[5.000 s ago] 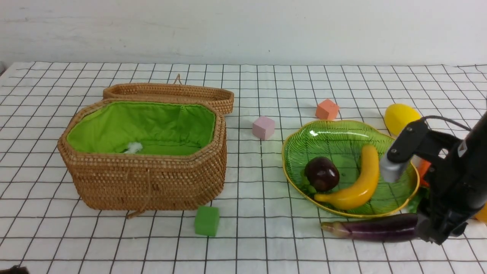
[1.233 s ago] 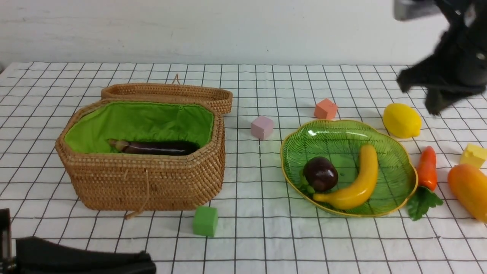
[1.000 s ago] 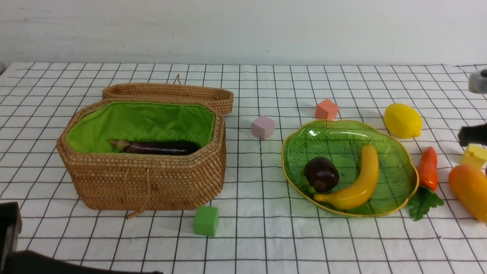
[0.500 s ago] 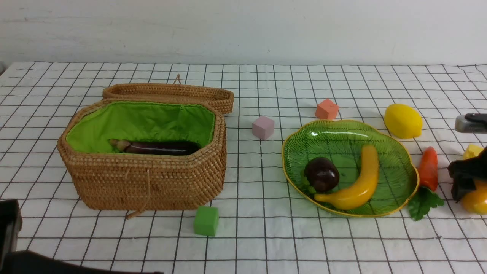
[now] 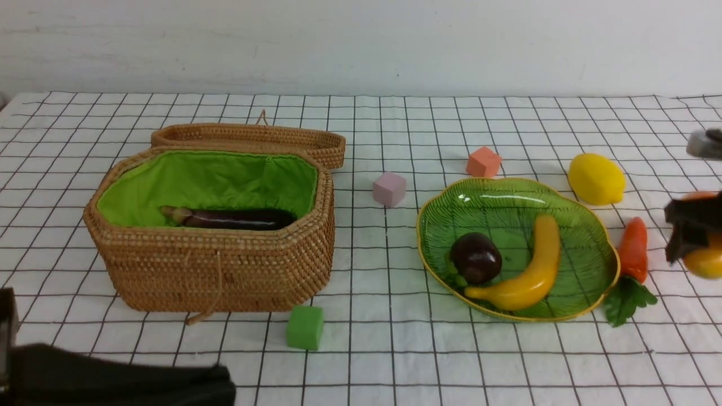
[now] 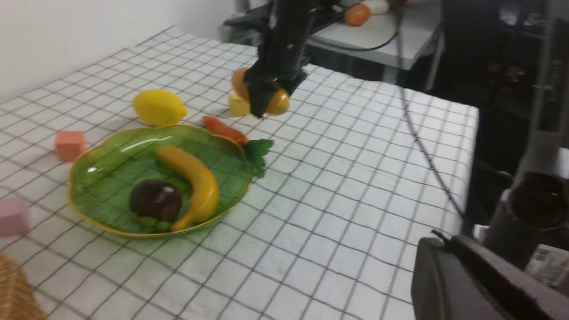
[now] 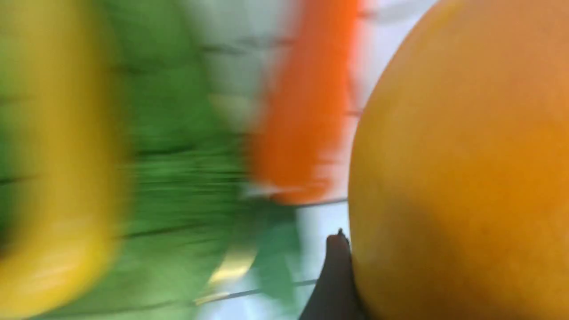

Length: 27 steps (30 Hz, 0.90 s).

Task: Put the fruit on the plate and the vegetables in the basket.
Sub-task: Grab the mango with your left arm and place it on the right plate

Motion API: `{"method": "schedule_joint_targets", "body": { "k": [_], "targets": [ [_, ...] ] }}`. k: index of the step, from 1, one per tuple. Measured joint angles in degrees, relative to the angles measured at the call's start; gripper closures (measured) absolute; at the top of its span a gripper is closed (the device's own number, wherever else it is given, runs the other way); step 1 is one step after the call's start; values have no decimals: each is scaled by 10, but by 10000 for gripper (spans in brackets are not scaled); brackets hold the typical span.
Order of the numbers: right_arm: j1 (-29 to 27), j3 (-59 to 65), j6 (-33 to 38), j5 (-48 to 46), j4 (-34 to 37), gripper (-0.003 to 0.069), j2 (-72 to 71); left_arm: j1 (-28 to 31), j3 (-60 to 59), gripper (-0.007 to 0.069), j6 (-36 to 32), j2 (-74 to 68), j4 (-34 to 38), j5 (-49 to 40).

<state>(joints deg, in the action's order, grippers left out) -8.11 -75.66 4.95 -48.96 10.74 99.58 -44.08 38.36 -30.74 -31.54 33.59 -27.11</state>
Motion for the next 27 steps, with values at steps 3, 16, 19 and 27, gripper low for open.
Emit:
{"method": "schedule_joint_targets", "body": {
  "k": [3,16,19,27],
  "targets": [
    [58,-1,23,20,37,99,-25,0,0,638,86,0,-84,23],
    [185,0,33,200,58,21,64,0,0,638,200,0,-164,-8],
    [191,0,33,200,58,-20,67,0,0,638,202,0,-164,-14],
    [172,-6,3,109,16,41,8,0,0,638,202,0,-165,-15]
  ]
}}
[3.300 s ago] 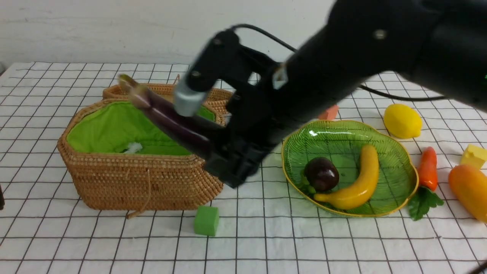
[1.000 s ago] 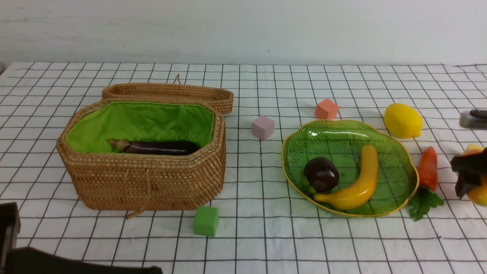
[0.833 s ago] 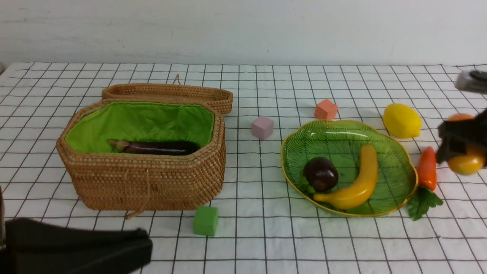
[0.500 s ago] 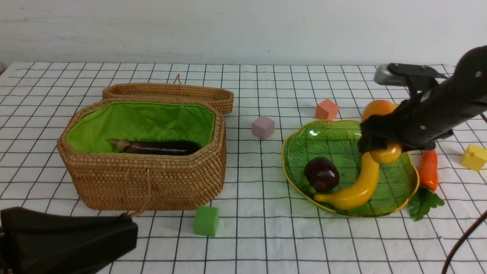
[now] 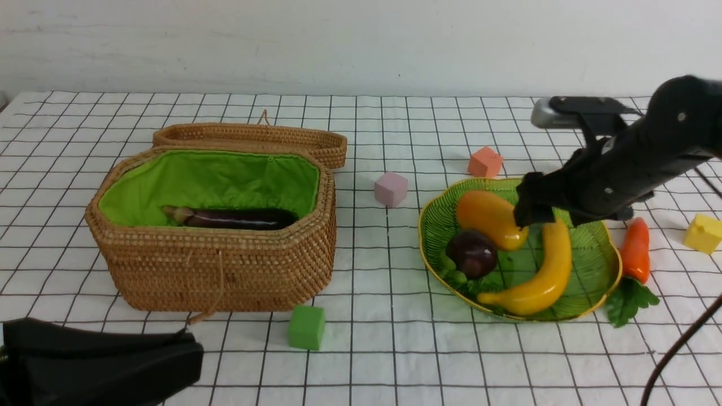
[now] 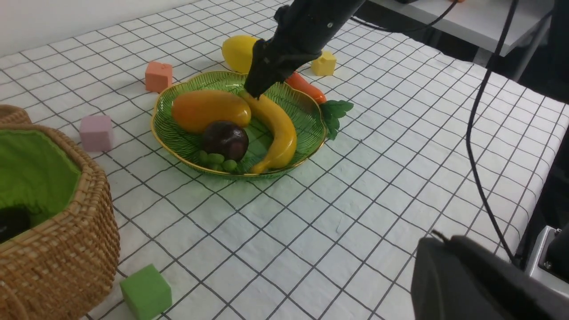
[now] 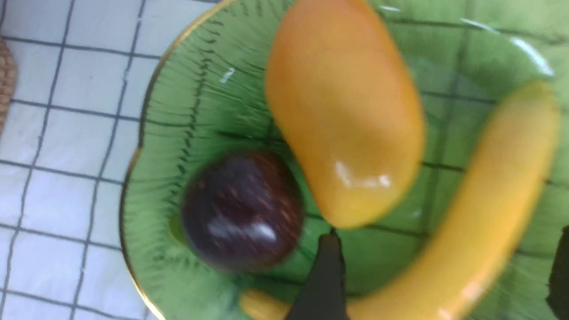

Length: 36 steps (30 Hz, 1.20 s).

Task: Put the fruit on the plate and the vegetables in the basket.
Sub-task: Grab the mango with your left arm and place it on the right plate, then use the right arm to grab a carrot and put it into the left basket

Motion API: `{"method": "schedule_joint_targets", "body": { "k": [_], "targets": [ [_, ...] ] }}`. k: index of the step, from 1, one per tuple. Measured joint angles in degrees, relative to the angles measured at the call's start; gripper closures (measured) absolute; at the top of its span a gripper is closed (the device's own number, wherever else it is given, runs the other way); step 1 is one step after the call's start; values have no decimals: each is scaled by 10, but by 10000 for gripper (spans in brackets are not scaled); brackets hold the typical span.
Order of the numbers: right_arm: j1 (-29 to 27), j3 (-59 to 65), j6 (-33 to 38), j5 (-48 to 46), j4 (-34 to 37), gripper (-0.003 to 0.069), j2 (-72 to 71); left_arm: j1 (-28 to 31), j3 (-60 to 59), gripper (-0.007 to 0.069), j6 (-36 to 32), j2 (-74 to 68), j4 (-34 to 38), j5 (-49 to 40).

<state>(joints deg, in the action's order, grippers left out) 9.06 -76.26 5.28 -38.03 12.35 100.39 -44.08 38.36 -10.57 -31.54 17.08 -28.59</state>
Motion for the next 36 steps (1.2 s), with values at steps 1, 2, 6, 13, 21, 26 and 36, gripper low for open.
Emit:
{"method": "schedule_joint_targets", "body": {
  "k": [1,2,6,13,21,26,36],
  "targets": [
    [-11,-1,-19,-14,-14,60,-12,0,0,638,0,0,0,0],
    [-25,-3,-43,-30,-33,85,-26,0,0,638,0,0,0,0],
    [-108,-3,-167,-79,-85,169,-45,0,0,638,-22,0,0,3],
    [-161,-5,-213,-39,-54,167,35,0,0,638,-64,0,0,44],
    [-161,-67,-209,-14,-35,103,147,0,0,638,-69,0,0,52],
    [-161,-85,-207,-19,-30,101,180,0,0,637,-69,0,0,56],
    [-161,-96,-205,-26,-38,209,196,0,0,637,-69,0,0,59]
  ]
}}
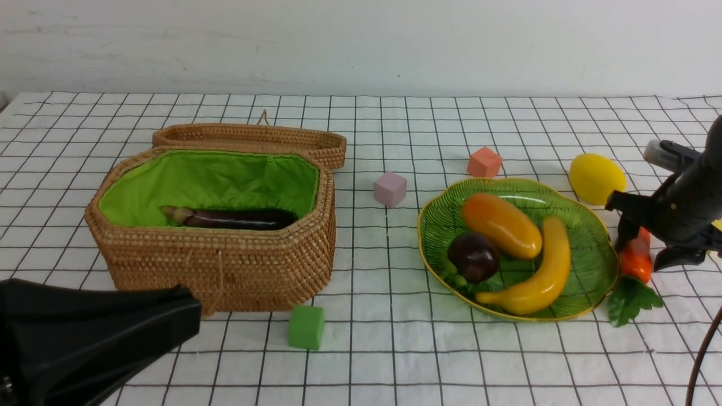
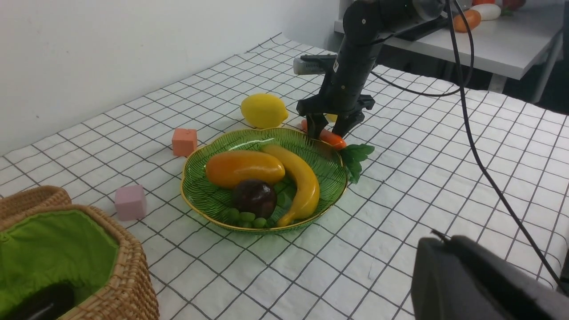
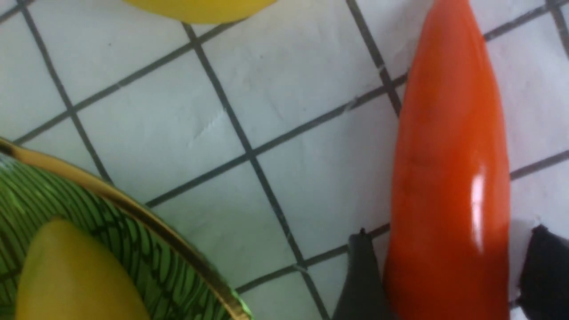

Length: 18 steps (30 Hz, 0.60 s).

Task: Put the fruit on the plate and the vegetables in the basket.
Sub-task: Use the right arm to grab a carrot and put it into the left basket

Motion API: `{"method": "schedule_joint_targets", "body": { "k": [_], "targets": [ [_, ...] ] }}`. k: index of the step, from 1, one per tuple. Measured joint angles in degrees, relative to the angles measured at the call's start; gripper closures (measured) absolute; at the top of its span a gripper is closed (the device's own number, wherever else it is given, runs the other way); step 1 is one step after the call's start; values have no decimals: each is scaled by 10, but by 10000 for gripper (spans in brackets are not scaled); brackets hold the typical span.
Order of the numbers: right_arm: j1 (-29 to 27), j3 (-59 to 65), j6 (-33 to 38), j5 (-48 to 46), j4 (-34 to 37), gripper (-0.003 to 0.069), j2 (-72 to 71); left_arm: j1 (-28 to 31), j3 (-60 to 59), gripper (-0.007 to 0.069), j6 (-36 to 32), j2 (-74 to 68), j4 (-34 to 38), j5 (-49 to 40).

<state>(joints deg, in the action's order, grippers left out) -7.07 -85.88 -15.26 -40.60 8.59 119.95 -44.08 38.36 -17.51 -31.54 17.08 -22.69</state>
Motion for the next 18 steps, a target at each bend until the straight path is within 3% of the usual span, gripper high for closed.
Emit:
{"method": "schedule_joint_targets", "body": {
  "k": [4,18],
  "targets": [
    [-2,-2,0,-3,-5,348,2,0,0,636,0,0,0,-1],
    [-2,1,41,-43,-13,344,-11,0,0,629,0,0,0,-3]
  ]
}}
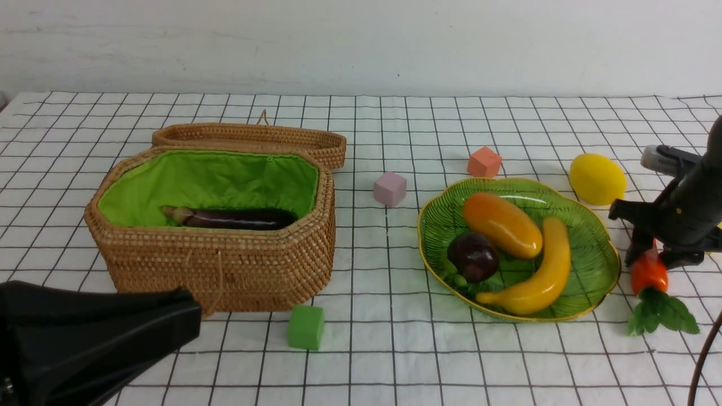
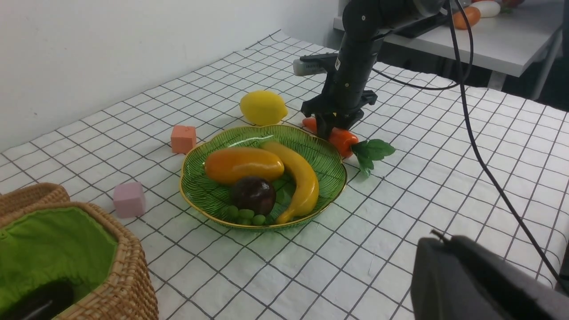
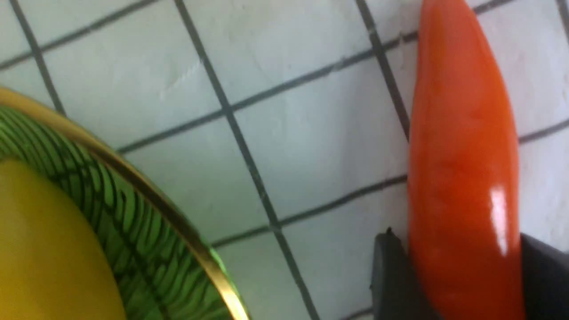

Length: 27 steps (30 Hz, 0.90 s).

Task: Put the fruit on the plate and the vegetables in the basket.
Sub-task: Use the right arm to grab a carrot and put it into the left basket

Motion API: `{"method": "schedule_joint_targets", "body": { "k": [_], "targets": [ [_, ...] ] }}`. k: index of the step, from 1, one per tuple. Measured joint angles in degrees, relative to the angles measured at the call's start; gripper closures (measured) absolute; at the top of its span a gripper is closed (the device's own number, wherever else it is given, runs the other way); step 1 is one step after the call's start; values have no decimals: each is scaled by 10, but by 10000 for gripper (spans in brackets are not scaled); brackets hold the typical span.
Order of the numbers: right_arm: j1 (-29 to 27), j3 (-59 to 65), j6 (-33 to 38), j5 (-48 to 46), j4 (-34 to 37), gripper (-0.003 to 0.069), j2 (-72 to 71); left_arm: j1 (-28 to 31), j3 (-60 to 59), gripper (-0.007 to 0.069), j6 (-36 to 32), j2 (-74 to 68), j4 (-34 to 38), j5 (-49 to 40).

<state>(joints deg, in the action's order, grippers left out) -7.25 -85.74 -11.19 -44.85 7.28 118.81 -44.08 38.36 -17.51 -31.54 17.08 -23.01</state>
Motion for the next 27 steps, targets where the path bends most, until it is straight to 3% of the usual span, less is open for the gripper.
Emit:
{"method": "schedule_joint_targets", "body": {
  "k": [14,19,23,27],
  "targets": [
    [1,3,18,-117,-25,344,-162,0,0,626,0,0,0,0],
    [32,3,47,-146,3,344,-223,0,0,626,3,0,-4,0],
    [127,-14,134,-131,99,344,-264,0,0,626,72,0,-65,-2],
    [240,-62,225,-72,189,344,-257,0,9,626,213,0,-204,-58]
  ]
}}
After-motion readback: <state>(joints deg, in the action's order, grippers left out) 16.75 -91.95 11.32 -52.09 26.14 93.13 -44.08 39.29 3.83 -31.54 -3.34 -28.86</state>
